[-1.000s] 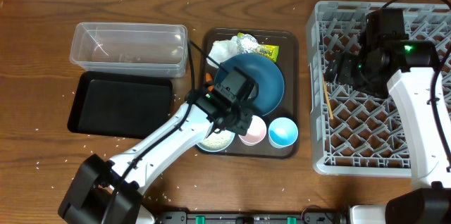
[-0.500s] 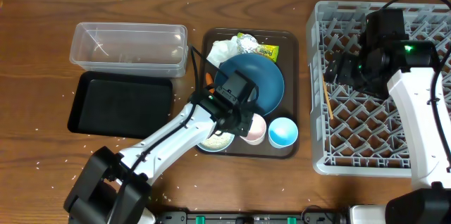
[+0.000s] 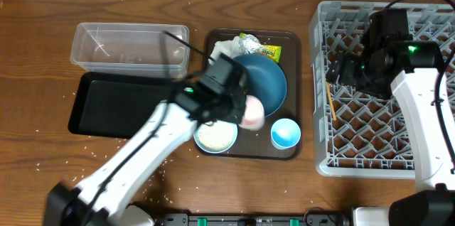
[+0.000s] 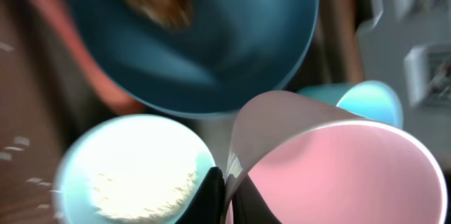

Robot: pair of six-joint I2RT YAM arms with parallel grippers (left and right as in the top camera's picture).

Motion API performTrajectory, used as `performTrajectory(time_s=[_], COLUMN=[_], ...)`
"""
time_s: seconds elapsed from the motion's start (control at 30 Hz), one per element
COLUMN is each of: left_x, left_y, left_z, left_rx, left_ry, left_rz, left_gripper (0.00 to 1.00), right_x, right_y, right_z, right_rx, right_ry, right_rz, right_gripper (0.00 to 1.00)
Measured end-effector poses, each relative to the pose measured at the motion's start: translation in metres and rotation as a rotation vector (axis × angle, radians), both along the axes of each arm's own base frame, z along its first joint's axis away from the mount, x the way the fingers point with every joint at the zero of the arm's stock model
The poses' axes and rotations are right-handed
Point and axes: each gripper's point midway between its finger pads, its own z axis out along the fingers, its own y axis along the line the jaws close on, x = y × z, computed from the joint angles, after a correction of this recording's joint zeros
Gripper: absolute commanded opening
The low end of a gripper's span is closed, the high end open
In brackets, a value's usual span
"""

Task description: Sort waste into correct bins and load items into the dishwasher rack

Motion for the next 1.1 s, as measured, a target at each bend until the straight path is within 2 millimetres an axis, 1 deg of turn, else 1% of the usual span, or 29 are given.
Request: performTrajectory(time_s=[0.07,0.13,0.17,0.2,0.27,0.33,0.37,0.47,0.53,0.6,0.67,0.73,0.87,0.9,1.0,1.1], left_x=[0.014,0.027,0.035,0.042,0.053,0.060,0.064,0.070,0.068,0.061,0.054,0.047,0.039,0.038,0.035,0.034], left_y=[0.010,0.016,0.020,0.023,0.027,0.032,0.032,0.023,0.016,0.009,0.004,0.001,-0.001,-0.001,-0.002,-0.002], left_z=[0.025,0.047,0.058,0.070,0.084,0.093,0.098,0.120,0.134,0.149,0.162,0.169,0.174,0.174,0.175,0.176], left_rx=[-0.058,-0.140,-0.191,-0.253,-0.345,-0.439,-0.487,-0.677,-0.776,-0.856,-0.916,-0.955,-0.991,-0.996,-1.008,-1.013], left_ry=[-0.066,-0.121,-0.146,-0.167,-0.179,-0.164,-0.156,-0.134,-0.111,-0.097,-0.080,-0.047,0.010,0.021,0.043,0.055], left_rz=[0.043,0.071,0.083,0.088,0.093,0.091,0.085,0.011,-0.045,-0.110,-0.166,-0.194,-0.212,-0.213,-0.217,-0.215], left_gripper=[0.06,0.06,0.06,0.06,0.06,0.06,0.06,0.06,0.06,0.07,0.06,0.06,0.06,0.06,0.06,0.06], right_x=[0.005,0.009,0.010,0.011,0.013,0.013,0.011,0.005,-0.002,-0.011,-0.019,-0.027,-0.038,-0.040,-0.042,-0.043], right_y=[0.013,0.033,0.047,0.060,0.085,0.106,0.117,0.139,0.154,0.169,0.182,0.195,0.216,0.220,0.228,0.230], right_z=[0.003,0.011,0.017,0.025,0.045,0.068,0.081,0.104,0.118,0.132,0.141,0.149,0.162,0.165,0.173,0.174], right_rx=[0.056,0.148,0.212,0.277,0.404,0.519,0.579,0.687,0.749,0.815,0.857,0.889,0.920,0.920,0.926,0.932], right_ry=[-0.029,-0.074,-0.106,-0.142,-0.225,-0.317,-0.365,-0.450,-0.499,-0.549,-0.586,-0.620,-0.688,-0.711,-0.759,-0.764], right_rz=[0.070,0.178,0.248,0.311,0.428,0.535,0.594,0.715,0.801,0.897,0.971,1.045,1.166,1.192,1.243,1.251], right_gripper=[0.91,0.90,0.89,0.89,0.89,0.89,0.89,0.90,0.91,0.91,0.91,0.91,0.91,0.90,0.81,0.67])
